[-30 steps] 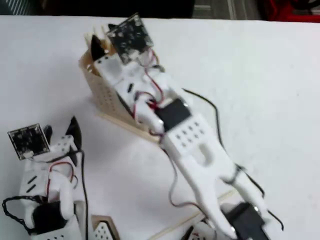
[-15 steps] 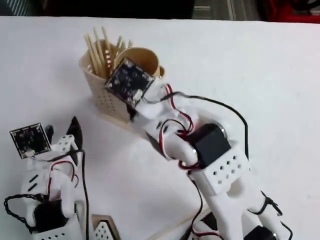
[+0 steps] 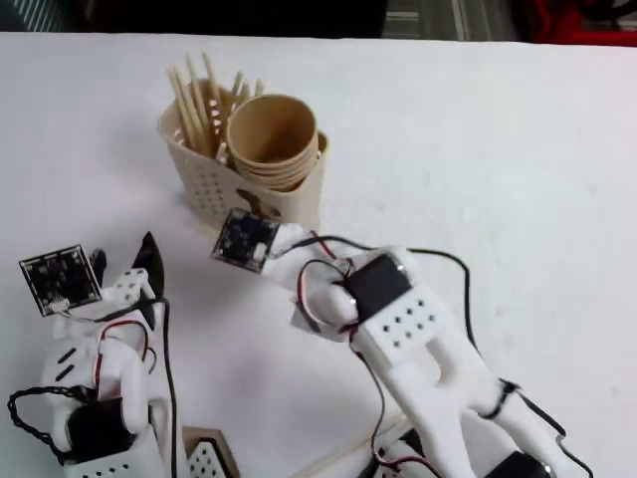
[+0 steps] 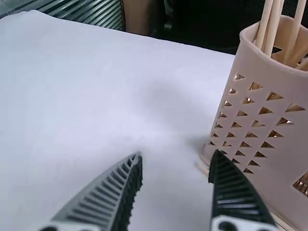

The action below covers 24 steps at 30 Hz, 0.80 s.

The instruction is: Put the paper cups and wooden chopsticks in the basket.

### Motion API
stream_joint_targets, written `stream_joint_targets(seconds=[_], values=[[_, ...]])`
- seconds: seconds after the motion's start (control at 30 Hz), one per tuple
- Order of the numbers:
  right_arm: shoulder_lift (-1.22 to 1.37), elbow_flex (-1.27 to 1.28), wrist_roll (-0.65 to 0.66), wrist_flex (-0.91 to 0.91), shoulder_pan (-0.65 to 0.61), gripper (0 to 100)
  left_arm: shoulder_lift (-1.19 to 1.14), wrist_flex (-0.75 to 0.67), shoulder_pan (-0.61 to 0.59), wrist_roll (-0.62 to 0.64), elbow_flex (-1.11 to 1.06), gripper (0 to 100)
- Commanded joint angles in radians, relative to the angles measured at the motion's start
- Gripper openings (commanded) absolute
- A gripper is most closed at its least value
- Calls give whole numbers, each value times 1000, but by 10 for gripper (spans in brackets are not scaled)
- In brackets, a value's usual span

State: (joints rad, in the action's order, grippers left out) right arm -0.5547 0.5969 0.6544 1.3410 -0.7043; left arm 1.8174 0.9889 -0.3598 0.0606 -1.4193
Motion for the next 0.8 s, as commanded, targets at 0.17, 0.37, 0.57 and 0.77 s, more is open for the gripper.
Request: stream_joint_targets(seconds=[0.17,0.37,0.57,0.77], values=[[323,-23,32,-165,27,200,7,-34,-5,8,6,233],[542,-160,37,-173,99,198,7,-34,-5,8,6,233],[691,-203,38,-183,113,198,7,-34,-5,8,6,233],[776,-203,38,-231,93,127,7,-34,-7,8,6,233]])
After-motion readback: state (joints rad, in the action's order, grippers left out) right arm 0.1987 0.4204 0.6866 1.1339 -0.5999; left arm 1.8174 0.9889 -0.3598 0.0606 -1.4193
